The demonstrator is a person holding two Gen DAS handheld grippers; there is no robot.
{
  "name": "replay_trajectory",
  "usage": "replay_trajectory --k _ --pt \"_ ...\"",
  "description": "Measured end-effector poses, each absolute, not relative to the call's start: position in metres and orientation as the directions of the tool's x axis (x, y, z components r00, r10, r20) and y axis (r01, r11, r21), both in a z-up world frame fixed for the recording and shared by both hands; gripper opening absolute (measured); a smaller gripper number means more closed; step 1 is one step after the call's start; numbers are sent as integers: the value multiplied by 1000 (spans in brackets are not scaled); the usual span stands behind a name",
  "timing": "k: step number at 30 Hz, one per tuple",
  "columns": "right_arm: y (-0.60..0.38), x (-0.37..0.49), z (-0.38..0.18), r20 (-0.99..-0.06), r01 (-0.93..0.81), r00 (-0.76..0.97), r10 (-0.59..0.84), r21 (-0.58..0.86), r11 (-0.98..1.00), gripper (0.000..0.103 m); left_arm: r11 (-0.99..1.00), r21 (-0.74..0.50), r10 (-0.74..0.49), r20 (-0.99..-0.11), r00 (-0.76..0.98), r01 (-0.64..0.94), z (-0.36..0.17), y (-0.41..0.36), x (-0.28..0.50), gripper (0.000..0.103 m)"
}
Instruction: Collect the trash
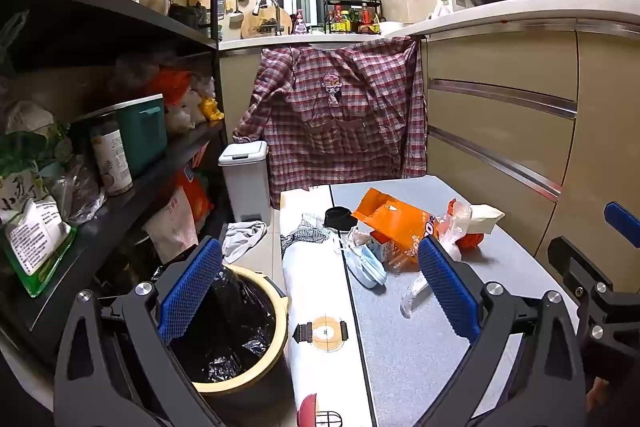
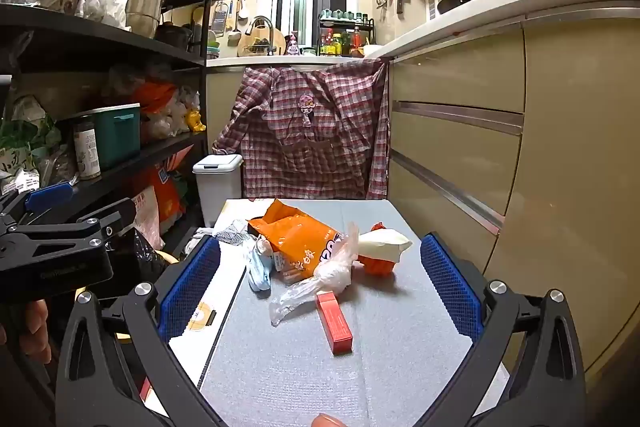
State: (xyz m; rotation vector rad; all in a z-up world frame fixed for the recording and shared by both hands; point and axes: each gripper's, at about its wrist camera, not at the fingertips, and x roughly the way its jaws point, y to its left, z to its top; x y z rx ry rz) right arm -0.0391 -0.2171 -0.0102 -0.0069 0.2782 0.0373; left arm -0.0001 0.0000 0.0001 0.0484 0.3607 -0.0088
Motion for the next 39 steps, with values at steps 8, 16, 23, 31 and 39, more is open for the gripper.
replay_trajectory --k 8,16,23,31,39 --pt "-216 -39 -11 -275 -37 961 35 -4 999 98 999 43 -1 -351 936 17 0 0 0 95" --pt "-214 -39 -10 -276 -41 960 38 -3 999 98 999 44 2 -349 937 14 0 -1 2 95" --pt "-214 -39 -11 -278 -43 960 39 -8 999 98 999 42 1 -347 938 14 1 5 1 95" --pt "-213 -39 -12 -274 -41 961 37 -9 999 98 999 44 6 -345 939 10 2 4 1 95" --pt "-212 -40 -11 -272 -41 962 38 -7 999 98 999 45 8 -345 939 8 2 3 0 95"
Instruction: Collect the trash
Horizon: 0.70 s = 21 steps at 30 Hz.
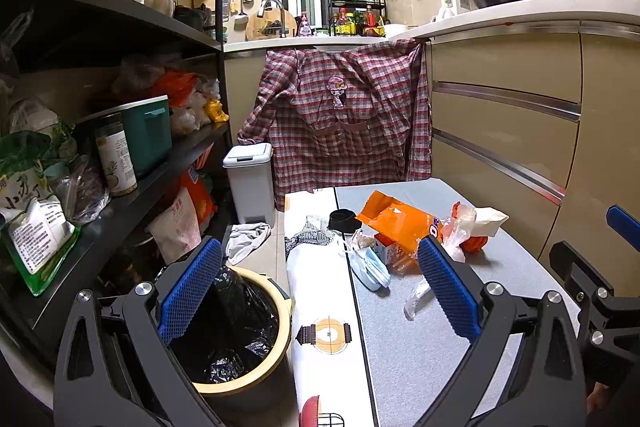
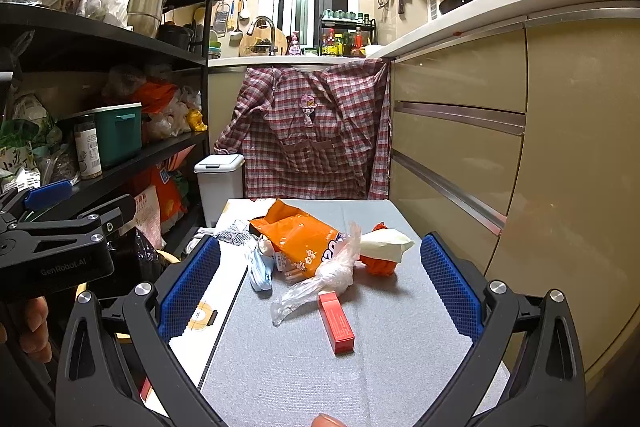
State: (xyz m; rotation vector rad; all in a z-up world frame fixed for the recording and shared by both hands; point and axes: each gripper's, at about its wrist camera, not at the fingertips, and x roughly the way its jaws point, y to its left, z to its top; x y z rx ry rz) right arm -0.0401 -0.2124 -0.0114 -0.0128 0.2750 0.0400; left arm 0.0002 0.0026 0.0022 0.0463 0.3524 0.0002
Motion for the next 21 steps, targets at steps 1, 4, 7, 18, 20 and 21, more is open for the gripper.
replay_trajectory --k 1,4,7,18,20,21 --pt "-212 -40 -11 -272 -42 961 38 -9 999 98 999 45 8 -346 938 8 2 3 0 95" --pt "-212 -41 -10 -273 -43 961 39 -10 999 98 999 44 8 -346 938 8 2 2 0 95" --pt "-210 -40 -10 -276 -43 960 38 -11 999 98 999 46 9 -346 938 7 2 2 0 95" --pt "-209 -38 -11 -281 -44 959 39 -12 999 98 999 46 9 -346 938 7 2 2 0 95" --pt "-209 -38 -11 -280 -43 959 38 -12 999 98 999 45 9 -345 938 7 2 2 0 95" --pt "-208 -38 -12 -280 -43 959 38 -13 999 98 999 46 8 -346 938 8 2 2 0 95"
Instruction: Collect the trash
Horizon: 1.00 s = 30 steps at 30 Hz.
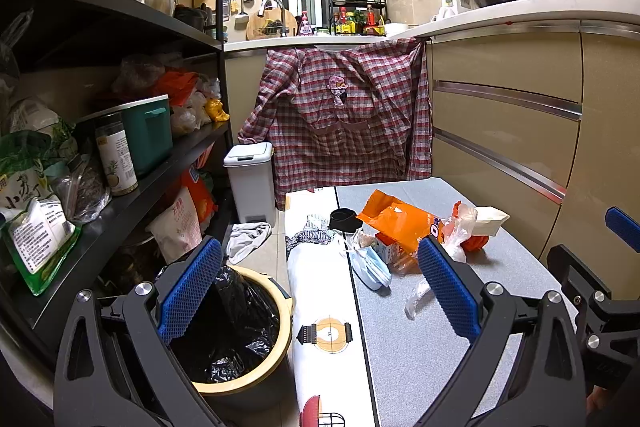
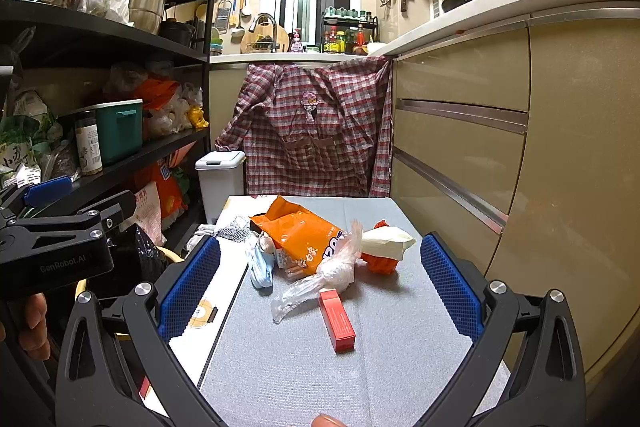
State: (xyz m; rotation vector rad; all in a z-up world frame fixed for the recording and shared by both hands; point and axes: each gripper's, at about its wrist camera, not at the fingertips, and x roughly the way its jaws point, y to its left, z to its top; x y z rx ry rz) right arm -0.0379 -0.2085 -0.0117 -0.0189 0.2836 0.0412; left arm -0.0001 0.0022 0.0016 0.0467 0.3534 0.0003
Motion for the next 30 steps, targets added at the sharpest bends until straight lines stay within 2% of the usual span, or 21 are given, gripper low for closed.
replay_trajectory --k 30 --pt "-207 -38 -13 -279 -44 959 39 -13 999 98 999 50 10 -341 940 8 3 5 0 95"
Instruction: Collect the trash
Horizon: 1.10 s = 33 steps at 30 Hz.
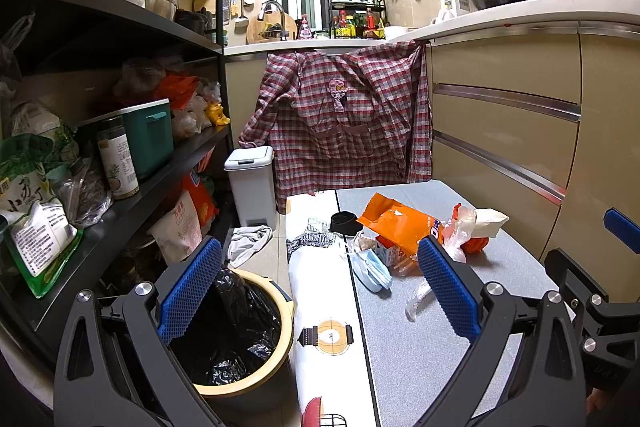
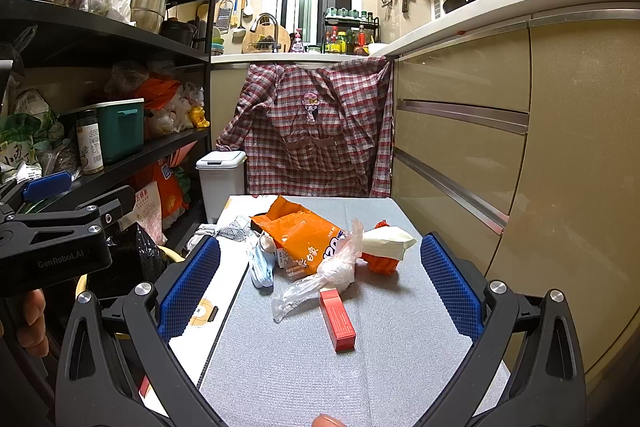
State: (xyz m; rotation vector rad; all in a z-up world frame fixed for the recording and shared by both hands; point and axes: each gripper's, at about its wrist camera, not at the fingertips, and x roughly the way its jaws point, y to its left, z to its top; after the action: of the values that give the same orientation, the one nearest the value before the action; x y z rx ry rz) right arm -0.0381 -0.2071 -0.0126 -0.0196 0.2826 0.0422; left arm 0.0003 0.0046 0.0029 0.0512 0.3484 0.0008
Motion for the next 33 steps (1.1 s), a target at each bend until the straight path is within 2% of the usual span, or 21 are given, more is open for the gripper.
replay_trajectory --k 8,19,23,30,33 --pt "-206 -37 -15 -290 -45 956 39 -13 999 98 999 50 9 -343 939 9 3 4 0 95" --pt "-228 -13 -40 -416 6 909 3 20 1000 98 1000 -8 22 -390 921 -27 5 28 10 95" --pt "-230 11 -60 -472 16 881 -8 13 1000 98 999 -4 28 -402 915 -32 5 30 14 95" --pt "-220 64 -111 -520 30 853 -36 -20 999 98 998 23 62 -396 916 -57 6 35 17 95" --pt "-220 89 -138 -557 37 829 -45 -26 999 84 998 -6 57 -395 917 -65 8 41 21 95"
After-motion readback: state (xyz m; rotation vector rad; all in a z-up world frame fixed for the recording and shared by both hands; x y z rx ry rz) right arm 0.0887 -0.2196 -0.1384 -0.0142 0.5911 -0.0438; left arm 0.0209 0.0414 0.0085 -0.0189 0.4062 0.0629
